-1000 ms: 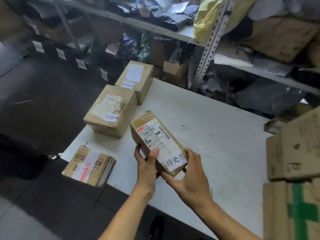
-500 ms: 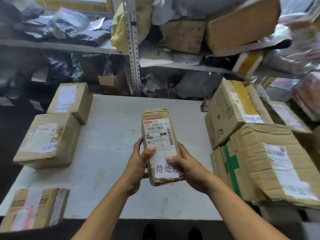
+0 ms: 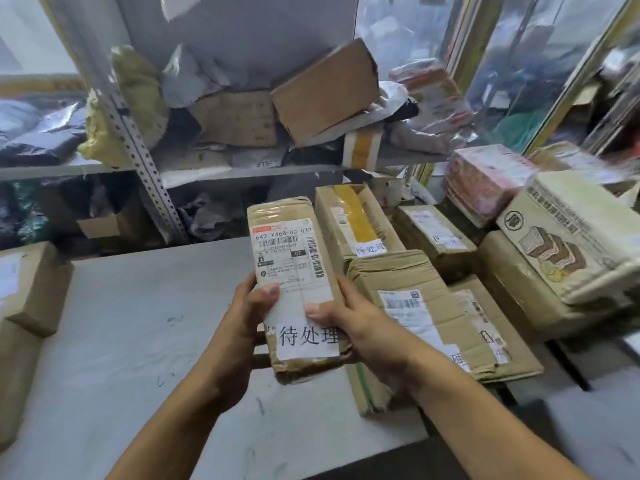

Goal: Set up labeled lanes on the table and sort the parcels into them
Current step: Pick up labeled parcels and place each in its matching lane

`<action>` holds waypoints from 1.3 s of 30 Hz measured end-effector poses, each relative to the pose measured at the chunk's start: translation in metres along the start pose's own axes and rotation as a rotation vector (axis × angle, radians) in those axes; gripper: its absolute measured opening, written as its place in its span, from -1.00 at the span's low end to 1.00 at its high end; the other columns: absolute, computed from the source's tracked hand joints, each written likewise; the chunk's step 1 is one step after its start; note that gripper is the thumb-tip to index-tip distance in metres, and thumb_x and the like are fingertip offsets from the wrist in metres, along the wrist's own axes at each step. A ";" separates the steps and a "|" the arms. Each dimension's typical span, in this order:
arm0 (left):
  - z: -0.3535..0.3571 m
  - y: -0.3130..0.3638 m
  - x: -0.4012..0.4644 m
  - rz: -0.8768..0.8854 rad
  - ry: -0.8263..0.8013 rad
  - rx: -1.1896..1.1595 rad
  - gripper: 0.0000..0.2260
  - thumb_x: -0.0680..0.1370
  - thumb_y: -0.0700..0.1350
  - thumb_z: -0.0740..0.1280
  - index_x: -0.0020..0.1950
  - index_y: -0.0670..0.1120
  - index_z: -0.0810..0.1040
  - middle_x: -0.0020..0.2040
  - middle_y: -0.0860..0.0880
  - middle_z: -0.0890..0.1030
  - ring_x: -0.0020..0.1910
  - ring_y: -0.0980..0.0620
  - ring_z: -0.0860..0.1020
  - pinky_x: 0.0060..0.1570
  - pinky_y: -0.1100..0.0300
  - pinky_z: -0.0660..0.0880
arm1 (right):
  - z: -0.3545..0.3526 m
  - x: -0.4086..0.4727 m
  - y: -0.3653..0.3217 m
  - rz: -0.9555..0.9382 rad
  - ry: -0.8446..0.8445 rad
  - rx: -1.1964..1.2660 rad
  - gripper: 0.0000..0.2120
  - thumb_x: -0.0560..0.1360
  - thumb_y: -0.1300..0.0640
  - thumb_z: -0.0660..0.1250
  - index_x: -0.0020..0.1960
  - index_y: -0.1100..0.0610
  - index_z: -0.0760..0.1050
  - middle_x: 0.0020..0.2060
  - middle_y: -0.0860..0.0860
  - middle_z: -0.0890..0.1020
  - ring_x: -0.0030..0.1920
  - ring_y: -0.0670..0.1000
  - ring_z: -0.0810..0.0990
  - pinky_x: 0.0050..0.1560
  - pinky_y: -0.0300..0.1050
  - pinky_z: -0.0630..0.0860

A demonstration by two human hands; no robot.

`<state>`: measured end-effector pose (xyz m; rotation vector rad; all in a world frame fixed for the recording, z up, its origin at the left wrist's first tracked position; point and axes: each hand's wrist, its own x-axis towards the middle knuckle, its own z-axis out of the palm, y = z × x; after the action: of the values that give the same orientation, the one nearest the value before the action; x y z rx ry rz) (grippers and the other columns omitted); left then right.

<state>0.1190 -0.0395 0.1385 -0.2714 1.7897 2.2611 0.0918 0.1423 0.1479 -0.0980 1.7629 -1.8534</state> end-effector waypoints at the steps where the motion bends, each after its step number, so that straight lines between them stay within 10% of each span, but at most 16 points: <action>1: 0.007 0.005 0.001 0.009 -0.008 -0.006 -0.27 0.27 0.32 0.36 0.42 0.16 0.37 0.26 -0.09 0.61 0.13 -0.27 0.63 0.14 -0.35 0.50 | -0.006 -0.003 -0.007 -0.017 -0.004 0.009 -0.37 0.35 -0.03 0.45 0.38 -0.21 0.34 0.12 0.02 0.69 0.08 0.07 0.70 0.11 0.11 0.63; 7: 0.051 0.027 0.009 0.046 0.006 0.012 -0.32 0.30 0.32 0.34 0.41 0.19 0.40 0.26 -0.08 0.62 0.13 -0.27 0.63 0.16 -0.35 0.49 | -0.048 -0.015 -0.039 -0.063 -0.086 0.010 -0.36 0.39 0.02 0.43 0.43 -0.12 0.30 0.14 0.01 0.69 0.08 0.06 0.70 0.00 -0.07 0.63; 17: 0.109 0.026 0.019 0.003 0.027 0.060 -0.34 0.36 0.35 0.27 0.44 0.21 0.36 0.24 -0.09 0.63 0.13 -0.24 0.63 0.15 -0.33 0.50 | -0.105 -0.030 -0.052 -0.051 -0.126 0.002 -0.39 0.40 -0.01 0.41 0.42 -0.09 0.34 0.17 -0.02 0.68 0.16 0.06 0.67 0.29 0.17 0.52; 28: 0.158 0.018 0.019 -0.155 -0.038 0.158 -0.37 0.37 0.41 0.20 0.38 0.19 0.40 0.10 -0.05 0.70 0.10 -0.15 0.66 0.14 -0.23 0.55 | -0.153 -0.066 -0.047 0.017 -0.156 0.028 -0.47 0.43 -0.06 0.38 0.36 -0.04 0.36 0.12 -0.01 0.70 0.12 0.04 0.68 -0.01 -0.08 0.63; 35: 0.176 0.010 0.020 -0.177 -0.038 0.112 -0.41 0.36 0.41 0.25 0.34 0.23 0.40 0.04 0.06 0.71 -0.01 0.07 0.69 0.14 -0.20 0.51 | -0.164 -0.074 -0.040 0.047 -0.160 0.012 -0.43 0.44 -0.07 0.34 0.42 -0.07 0.33 0.18 0.01 0.68 0.18 0.06 0.66 0.23 0.12 0.56; 39: 0.182 -0.001 0.022 -0.157 -0.014 0.077 -0.54 0.50 0.32 0.24 0.35 0.22 0.40 0.07 0.08 0.71 0.00 0.03 0.70 -0.13 0.01 0.64 | -0.168 -0.074 -0.034 0.065 -0.171 -0.003 -0.48 0.44 -0.05 0.34 0.38 -0.06 0.37 0.16 0.00 0.69 0.17 0.05 0.66 0.17 0.01 0.59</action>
<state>0.0991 0.1399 0.1726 -0.3677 1.7770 2.0773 0.0692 0.3245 0.1828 -0.1926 1.6328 -1.7425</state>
